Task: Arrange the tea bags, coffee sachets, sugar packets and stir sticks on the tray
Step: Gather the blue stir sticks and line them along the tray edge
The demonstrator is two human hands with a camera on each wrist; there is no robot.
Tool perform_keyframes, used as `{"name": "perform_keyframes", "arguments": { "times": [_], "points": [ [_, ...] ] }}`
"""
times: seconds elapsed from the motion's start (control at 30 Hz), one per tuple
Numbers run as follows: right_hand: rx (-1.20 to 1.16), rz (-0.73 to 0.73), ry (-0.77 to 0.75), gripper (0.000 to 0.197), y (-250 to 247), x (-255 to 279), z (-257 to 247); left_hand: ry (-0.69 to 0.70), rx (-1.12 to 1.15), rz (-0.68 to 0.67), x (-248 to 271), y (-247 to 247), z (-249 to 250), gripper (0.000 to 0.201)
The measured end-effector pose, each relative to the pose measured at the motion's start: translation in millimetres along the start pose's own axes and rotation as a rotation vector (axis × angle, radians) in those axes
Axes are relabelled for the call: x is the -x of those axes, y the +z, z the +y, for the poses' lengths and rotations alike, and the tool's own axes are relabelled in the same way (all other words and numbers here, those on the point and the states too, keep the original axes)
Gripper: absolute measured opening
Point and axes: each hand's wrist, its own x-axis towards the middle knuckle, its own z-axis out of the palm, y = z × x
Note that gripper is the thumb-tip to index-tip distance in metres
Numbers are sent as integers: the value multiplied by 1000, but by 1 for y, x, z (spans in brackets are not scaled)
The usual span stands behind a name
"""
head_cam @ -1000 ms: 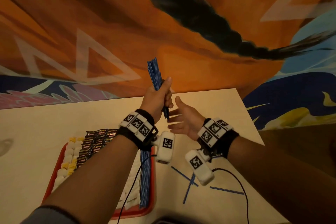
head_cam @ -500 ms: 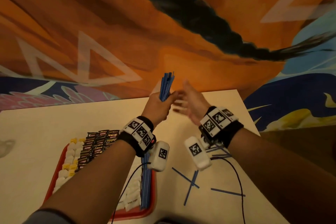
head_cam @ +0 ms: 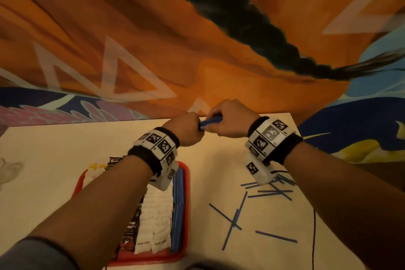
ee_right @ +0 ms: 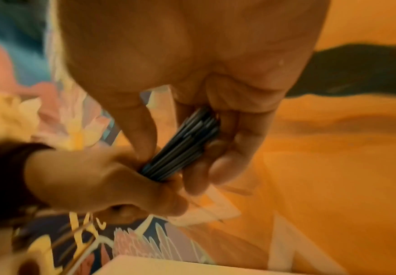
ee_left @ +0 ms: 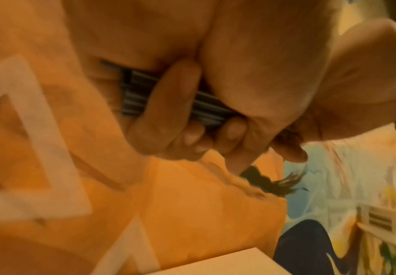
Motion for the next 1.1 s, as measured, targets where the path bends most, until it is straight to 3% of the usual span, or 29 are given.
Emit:
{"name": "perform_keyframes", "arguments": {
  "times": [0.17,0.27,0.33,0.4,0.5,0.57,0.63,0.8,0.97,1.1],
  "points": [
    [574,-76,41,33,16,1,-14,71,-154,-50,3,-5,10,29],
    [621,-12,52,15,31,1,-14,115,-187,-22,3,-2,10,8],
    [600,27,69,5,35,0,-10,121,-147,49,4,1,5,19],
    [582,57,85,8,36,-1,-5,144,-86,109,7,0,-1,32],
    [552,135,113,15,35,1,5,178,340,120,19,-5,-12,33],
    [507,170,140,16,34,2,10,189,695,180,27,-2,-17,22],
    [493,179,134,16,35,2,12,176,849,282,31,3,-19,9],
    [525,158,97,17,44,2,6,105,780,373,26,15,-15,22],
    [542,171,68,17,45,4,3,135,600,290,24,11,-12,20],
    [546,144,90,22,42,11,5,87,491,246,26,9,-14,34]
  ]
}}
